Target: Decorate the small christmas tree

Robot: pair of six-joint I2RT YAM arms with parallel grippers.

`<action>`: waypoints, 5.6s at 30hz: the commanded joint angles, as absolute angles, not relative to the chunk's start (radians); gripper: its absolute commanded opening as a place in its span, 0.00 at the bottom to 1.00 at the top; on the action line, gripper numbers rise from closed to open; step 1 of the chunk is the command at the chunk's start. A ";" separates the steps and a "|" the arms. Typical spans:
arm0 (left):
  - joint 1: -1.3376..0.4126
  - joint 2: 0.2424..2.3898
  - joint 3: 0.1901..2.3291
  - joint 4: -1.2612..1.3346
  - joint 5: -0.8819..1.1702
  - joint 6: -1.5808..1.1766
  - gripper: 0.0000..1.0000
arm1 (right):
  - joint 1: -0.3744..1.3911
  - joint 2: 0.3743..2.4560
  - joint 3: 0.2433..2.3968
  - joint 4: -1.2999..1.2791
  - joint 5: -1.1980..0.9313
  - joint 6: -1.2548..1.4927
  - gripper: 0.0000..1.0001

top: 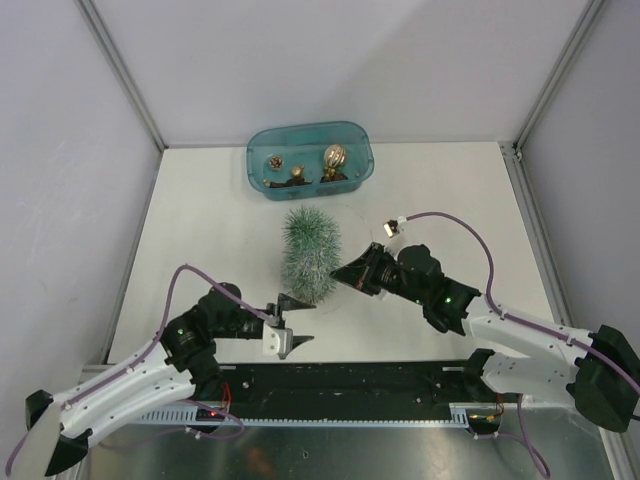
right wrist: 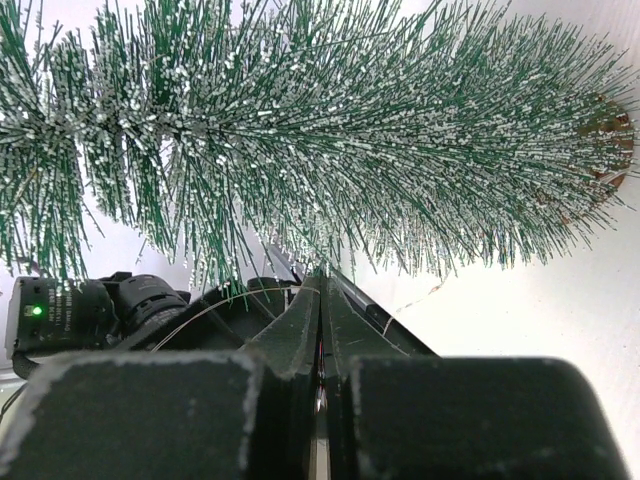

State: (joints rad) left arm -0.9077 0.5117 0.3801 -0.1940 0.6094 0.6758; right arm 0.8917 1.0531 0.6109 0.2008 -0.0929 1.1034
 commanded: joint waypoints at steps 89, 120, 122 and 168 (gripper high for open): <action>-0.944 0.260 0.453 -0.648 0.074 0.971 0.00 | 0.891 0.827 0.814 -0.048 0.080 0.471 0.51; -0.944 -0.028 0.328 -0.493 -0.285 1.003 0.00 | 1.008 0.994 0.852 -0.086 0.250 0.366 0.00; -0.944 0.001 0.317 -0.425 -0.312 0.985 0.00 | 1.018 1.008 0.853 -0.077 0.248 0.374 0.00; -0.294 0.998 0.638 -0.029 0.260 0.340 0.00 | 1.014 0.701 0.679 -0.089 0.118 0.313 0.93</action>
State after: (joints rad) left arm -0.3004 0.9905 0.6193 -0.1345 0.3168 0.4412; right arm 1.0328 0.7475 0.6964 -0.1184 0.0990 0.3386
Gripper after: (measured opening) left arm 0.006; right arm 0.924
